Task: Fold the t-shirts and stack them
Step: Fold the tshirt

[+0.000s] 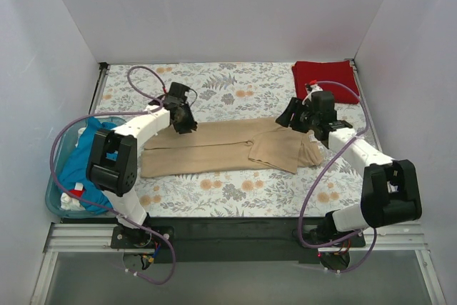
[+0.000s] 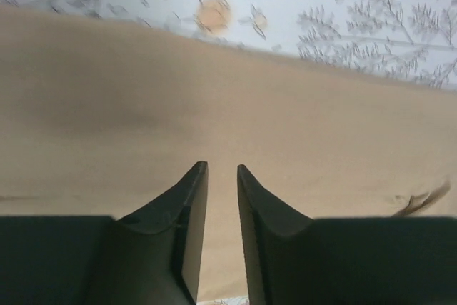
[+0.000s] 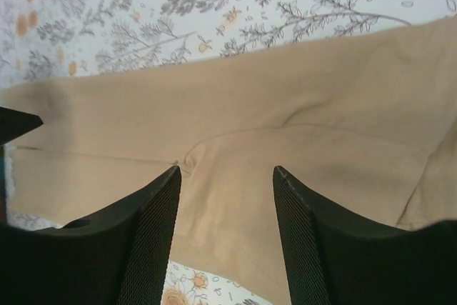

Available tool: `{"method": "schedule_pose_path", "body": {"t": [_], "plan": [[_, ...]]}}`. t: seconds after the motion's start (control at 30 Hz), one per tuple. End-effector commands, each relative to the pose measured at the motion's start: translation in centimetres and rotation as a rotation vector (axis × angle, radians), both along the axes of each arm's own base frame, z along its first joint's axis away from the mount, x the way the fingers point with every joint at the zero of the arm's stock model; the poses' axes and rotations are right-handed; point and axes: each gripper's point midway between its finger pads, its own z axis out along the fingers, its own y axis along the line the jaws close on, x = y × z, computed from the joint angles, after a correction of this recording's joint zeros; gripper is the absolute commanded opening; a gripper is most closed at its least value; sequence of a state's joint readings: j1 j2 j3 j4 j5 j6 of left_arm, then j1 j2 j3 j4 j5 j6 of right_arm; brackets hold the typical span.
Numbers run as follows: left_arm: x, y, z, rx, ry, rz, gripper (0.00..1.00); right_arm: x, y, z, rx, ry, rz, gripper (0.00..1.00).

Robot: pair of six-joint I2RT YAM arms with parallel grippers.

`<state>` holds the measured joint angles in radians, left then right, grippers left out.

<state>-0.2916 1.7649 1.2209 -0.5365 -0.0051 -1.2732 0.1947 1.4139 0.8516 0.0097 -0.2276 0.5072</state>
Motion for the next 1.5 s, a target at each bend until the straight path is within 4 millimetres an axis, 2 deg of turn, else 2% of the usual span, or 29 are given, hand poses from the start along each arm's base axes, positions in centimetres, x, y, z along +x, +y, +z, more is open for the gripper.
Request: {"method": "schedule_pose_path", "body": {"t": [0.0,0.07,0.13,0.23,0.43,0.47,0.5,0.57,0.63,0.67,0.7,0.73,0.77,0.8,0.83,0.9,0.93,0.97,1.0,1.03,1.07,1.1,1.17,1.2,1.23,1.27,1.37,1.4,1.47], "plan": [[-4.0,0.6,-0.4,0.189,0.026,-0.001,0.19,-2.6,-1.7,-4.4,-0.151,0.137,-0.050,0.62],[-5.1,0.7,-0.4,0.190,0.034,0.023,0.13,-3.1,-0.8,-5.1,-0.160,0.158,-0.019,0.62],[-6.3,0.9,-1.0,0.214,0.048,0.015,0.13,-3.3,0.5,-5.3,-0.169,0.164,0.011,0.63],[-7.5,1.0,-1.5,0.241,0.059,-0.001,0.12,-3.7,2.2,-6.9,-0.208,0.211,0.049,0.63],[-10.9,-0.7,-4.1,0.263,0.130,-0.068,0.11,-3.2,3.0,-10.6,-0.269,0.296,0.074,0.64],[-11.5,-0.8,-4.6,0.266,0.146,-0.075,0.11,-3.2,2.9,-11.9,-0.293,0.328,0.089,0.63],[-12.1,-1.2,-4.9,0.266,0.155,-0.087,0.11,-2.0,3.3,-11.2,-0.296,0.305,0.094,0.64],[-13.0,-1.6,-5.4,0.267,0.173,-0.101,0.10,-1.2,3.4,-12.1,-0.321,0.322,0.103,0.64],[-14.1,-2.3,-5.4,0.238,0.187,-0.114,0.10,0.9,4.1,-11.2,-0.333,0.277,0.127,0.64],[-14.5,-2.7,-5.4,0.222,0.192,-0.120,0.10,1.3,4.2,-12.2,-0.348,0.297,0.136,0.64],[-15.3,-3.1,-5.5,0.215,0.205,-0.137,0.10,3.2,4.9,-11.0,-0.351,0.253,0.153,0.64],[-15.6,-3.6,-5.1,0.189,0.203,-0.130,0.09,3.7,5.3,-11.0,-0.351,0.254,0.173,0.64],[-16.3,-4.4,-5.0,0.161,0.217,-0.144,0.09,4.0,5.5,-12.1,-0.360,0.276,0.193,0.64],[-17.1,-5.2,-4.9,0.145,0.223,-0.162,0.09,4.6,6.0,-12.2,-0.359,0.269,0.212,0.64],[-17.8,-5.8,-4.8,0.125,0.234,-0.169,0.09,6.0,7.1,-11.1,-0.345,0.228,0.242,0.64],[-19.3,-8.1,-4.2,0.054,0.250,-0.194,0.09,6.9,8.0,-12.2,-0.360,0.237,0.278,0.65],[-19.7,-9.0,-4.0,0.027,0.252,-0.207,0.09,8.6,9.1,-11.0,-0.361,0.188,0.296,0.66],[-20.1,-9.8,-4.1,0.006,0.270,-0.201,0.09,8.8,9.7,-12.6,-0.369,0.212,0.320,0.66],[-21.1,-11.6,-3.8,-0.039,0.285,-0.245,0.09,8.7,10.0,-13.1,-0.374,0.234,0.340,0.66],[-21.0,-12.9,-3.3,-0.070,0.277,-0.258,0.09,8.9,10.7,-14.4,-0.383,0.249,0.367,0.67],[-21.0,-14.1,-3.1,-0.092,0.277,-0.275,0.09,10.2,12.0,-13.3,-0.369,0.213,0.382,0.67],[-21.5,-15.7,-3.3,-0.119,0.294,-0.304,0.09,10.4,12.6,-13.2,-0.363,0.219,0.405,0.69],[-20.9,-18.3,-2.5,-0.163,0.276,-0.337,0.09,11.3,14.7,-13.1,-0.339,0.198,0.453,0.70],[-20.8,-19.7,-2.8,-0.189,0.281,-0.357,0.09,11.4,15.5,-13.1,-0.334,0.189,0.473,0.71],[-20.3,-20.6,-2.5,-0.211,0.272,-0.368,0.09,10.8,16.2,-14.0,-0.335,0.212,0.501,0.73],[-19.4,-22.1,-1.5,-0.246,0.244,-0.383,0.09,11.2,16.5,-13.6,-0.339,0.193,0.514,0.75],[-17.9,-24.7,-1.1,-0.288,0.212,-0.421,0.11,12.1,17.8,-13.3,-0.321,0.160,0.543,0.81],[-16.6,-26.2,0.6,-0.317,0.172,-0.432,0.11,13.1,18.1,-12.4,-0.315,0.128,0.547,0.83],[-15.5,-27.1,1.0,-0.322,0.147,-0.439,0.11,13.5,18.3,-12.3,-0.312,0.113,0.555,0.84]]}}
